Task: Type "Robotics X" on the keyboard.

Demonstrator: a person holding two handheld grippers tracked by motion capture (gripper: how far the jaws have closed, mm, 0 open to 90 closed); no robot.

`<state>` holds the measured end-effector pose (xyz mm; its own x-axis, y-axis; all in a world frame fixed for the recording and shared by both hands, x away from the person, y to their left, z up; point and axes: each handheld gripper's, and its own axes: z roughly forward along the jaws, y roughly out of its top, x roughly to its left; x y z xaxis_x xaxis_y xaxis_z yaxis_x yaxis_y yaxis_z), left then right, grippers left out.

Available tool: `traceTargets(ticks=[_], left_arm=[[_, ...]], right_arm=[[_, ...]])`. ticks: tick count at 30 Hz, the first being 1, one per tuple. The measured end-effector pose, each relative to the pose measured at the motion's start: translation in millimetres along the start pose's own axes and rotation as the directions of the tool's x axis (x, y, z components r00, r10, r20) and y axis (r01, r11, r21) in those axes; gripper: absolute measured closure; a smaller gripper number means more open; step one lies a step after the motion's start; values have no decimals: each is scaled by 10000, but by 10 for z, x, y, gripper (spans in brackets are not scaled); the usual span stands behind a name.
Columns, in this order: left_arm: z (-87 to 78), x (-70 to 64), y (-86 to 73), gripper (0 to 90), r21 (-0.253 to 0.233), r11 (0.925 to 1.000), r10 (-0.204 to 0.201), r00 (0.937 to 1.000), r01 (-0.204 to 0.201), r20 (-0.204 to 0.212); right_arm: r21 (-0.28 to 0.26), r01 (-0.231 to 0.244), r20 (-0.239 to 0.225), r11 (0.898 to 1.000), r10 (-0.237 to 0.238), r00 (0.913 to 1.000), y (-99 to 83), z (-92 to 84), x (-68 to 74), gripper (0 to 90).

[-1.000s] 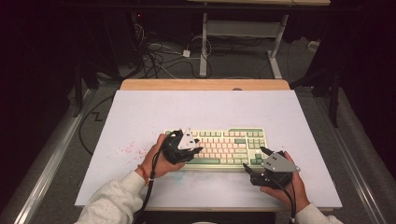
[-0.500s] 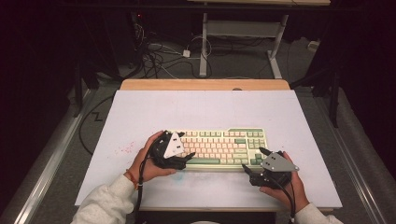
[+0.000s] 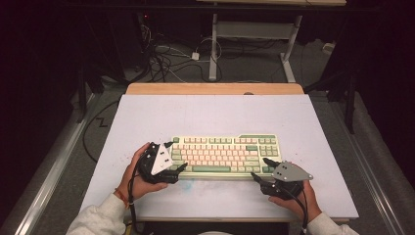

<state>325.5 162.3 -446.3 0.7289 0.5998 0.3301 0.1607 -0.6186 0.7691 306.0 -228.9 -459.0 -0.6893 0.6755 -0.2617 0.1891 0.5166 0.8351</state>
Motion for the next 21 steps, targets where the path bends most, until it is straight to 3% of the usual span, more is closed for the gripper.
traceTargets(ticks=[4,10,14,21], left_arm=[[-49,4,-119,194,265,9996,16,10000,-14,-54],[-142,37,-254,193,467,9983,-333,9991,345,-268],[-177,61,-334,195,618,9958,-652,9975,668,-285],[-175,12,-373,195,821,9945,-642,9978,652,-146]], right_arm=[[304,141,-52,9994,-139,9999,53,31,-11,663],[739,309,-481,9968,-274,9985,189,156,-43,857],[858,383,-739,9956,-319,9968,275,260,-62,900],[1067,376,-1019,9936,-267,9944,465,517,-122,900]])
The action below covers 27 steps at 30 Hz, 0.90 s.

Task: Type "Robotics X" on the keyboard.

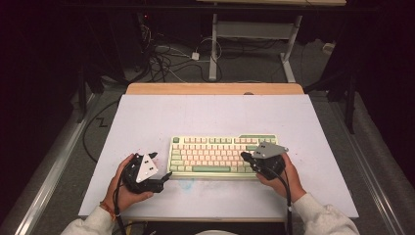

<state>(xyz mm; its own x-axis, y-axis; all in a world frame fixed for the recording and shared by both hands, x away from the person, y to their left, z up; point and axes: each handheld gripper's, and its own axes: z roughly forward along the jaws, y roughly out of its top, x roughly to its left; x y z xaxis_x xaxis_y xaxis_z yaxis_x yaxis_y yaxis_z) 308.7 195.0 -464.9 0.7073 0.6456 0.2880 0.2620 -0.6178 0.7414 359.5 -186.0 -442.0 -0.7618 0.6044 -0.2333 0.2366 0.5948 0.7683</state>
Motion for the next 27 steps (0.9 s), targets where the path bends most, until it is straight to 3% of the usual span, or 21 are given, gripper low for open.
traceTargets(ticks=[5,14,22,27], left_arm=[[-8,-8,1,194,-63,9999,-80,10000,80,-30],[14,-39,-9,212,88,9998,152,9998,-153,130],[12,-38,-13,190,35,10000,80,9999,-80,87],[15,-45,-13,189,43,10000,86,9999,-86,70]], right_arm=[[87,-83,-204,9999,85,9998,143,163,-13,900],[638,299,-322,9975,-279,9991,270,437,44,900],[1133,425,-340,9926,-389,9987,300,576,35,900],[1219,217,-198,9923,-195,9996,280,571,4,900]])
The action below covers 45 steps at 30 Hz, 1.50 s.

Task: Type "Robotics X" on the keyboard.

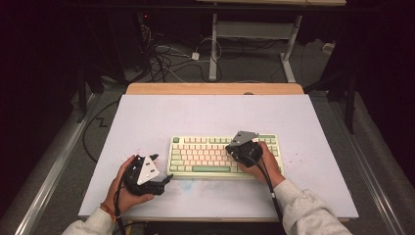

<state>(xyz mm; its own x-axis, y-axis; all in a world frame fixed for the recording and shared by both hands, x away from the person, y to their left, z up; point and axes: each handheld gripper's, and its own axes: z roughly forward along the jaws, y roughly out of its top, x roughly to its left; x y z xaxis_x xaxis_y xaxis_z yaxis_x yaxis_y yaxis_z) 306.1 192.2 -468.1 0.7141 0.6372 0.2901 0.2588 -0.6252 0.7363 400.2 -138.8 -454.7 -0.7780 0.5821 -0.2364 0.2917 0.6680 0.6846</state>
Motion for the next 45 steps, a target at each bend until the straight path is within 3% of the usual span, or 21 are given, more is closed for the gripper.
traceTargets(ticks=[4,9,24,28,36,45], left_arm=[[-6,-1,6,188,2,10000,69,10000,-69,-16],[-2,9,8,189,67,10000,44,9999,-43,-126],[47,18,5,188,238,9996,156,9999,-155,-68],[47,7,2,188,304,9993,218,9997,-216,-74],[47,7,1,188,388,9987,319,9995,-319,10],[39,20,-5,188,451,9984,335,9994,-334,-2]], right_arm=[[79,-16,-103,10000,16,9999,-7,11,29,900],[-262,-204,-104,9994,202,9997,-4,-59,0,900],[-761,-19,-95,9971,12,10000,10,-147,-12,875],[-904,-151,-27,9958,149,9999,3,-187,-17,846],[-1329,-276,108,9908,293,9995,-29,-287,-36,740],[-1976,-267,353,9799,344,9988,-52,-434,17,467]])
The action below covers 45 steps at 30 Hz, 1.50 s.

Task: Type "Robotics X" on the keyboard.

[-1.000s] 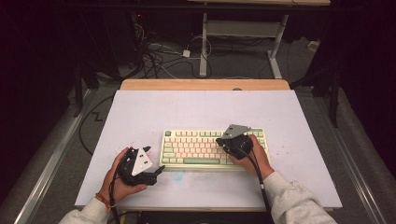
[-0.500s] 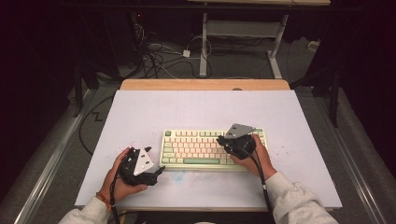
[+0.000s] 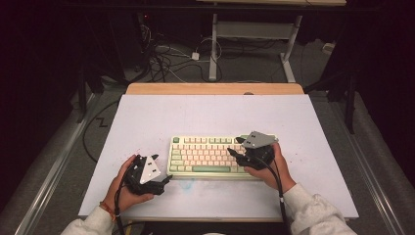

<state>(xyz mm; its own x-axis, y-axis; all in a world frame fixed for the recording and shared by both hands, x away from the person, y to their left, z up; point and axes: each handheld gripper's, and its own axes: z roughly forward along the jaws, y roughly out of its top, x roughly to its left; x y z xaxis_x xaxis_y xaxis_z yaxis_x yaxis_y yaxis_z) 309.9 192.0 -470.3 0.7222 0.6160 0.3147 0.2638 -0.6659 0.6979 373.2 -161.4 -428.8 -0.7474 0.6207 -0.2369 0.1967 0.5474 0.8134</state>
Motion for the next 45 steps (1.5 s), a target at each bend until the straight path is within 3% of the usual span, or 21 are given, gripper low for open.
traceTargets(ticks=[2,8,19,31,35,37,39,45], left_arm=[[-4,-4,2,188,-4,10000,7,10000,-7,-11],[-3,-5,6,188,63,10000,26,10000,-25,-57],[-17,-2,17,206,-47,9997,-235,9996,234,-127],[-25,-2,39,254,-70,9994,-353,9992,352,-162],[-10,8,94,363,54,9985,-555,9980,553,314],[-8,19,130,458,-33,9988,-477,9973,479,556],[1,35,162,552,-2,9979,-652,9939,655,891],[40,75,246,784,175,9977,-672,9895,655,1280]], right_arm=[[-226,-53,-63,9997,52,10000,-10,-33,5,417],[-553,-18,462,9985,43,9989,-100,-153,31,307],[-725,7,1163,9974,78,9932,-335,-417,37,273],[-587,-196,1468,9981,280,9888,-573,-584,22,272],[-504,-155,1549,9986,231,9877,-631,-618,31,272],[-497,-267,1437,9984,336,9890,-668,-635,31,266],[-464,-229,1375,9987,291,9901,-707,-649,44,266],[-407,-187,1393,9990,242,9899,-779,-693,83,257]])
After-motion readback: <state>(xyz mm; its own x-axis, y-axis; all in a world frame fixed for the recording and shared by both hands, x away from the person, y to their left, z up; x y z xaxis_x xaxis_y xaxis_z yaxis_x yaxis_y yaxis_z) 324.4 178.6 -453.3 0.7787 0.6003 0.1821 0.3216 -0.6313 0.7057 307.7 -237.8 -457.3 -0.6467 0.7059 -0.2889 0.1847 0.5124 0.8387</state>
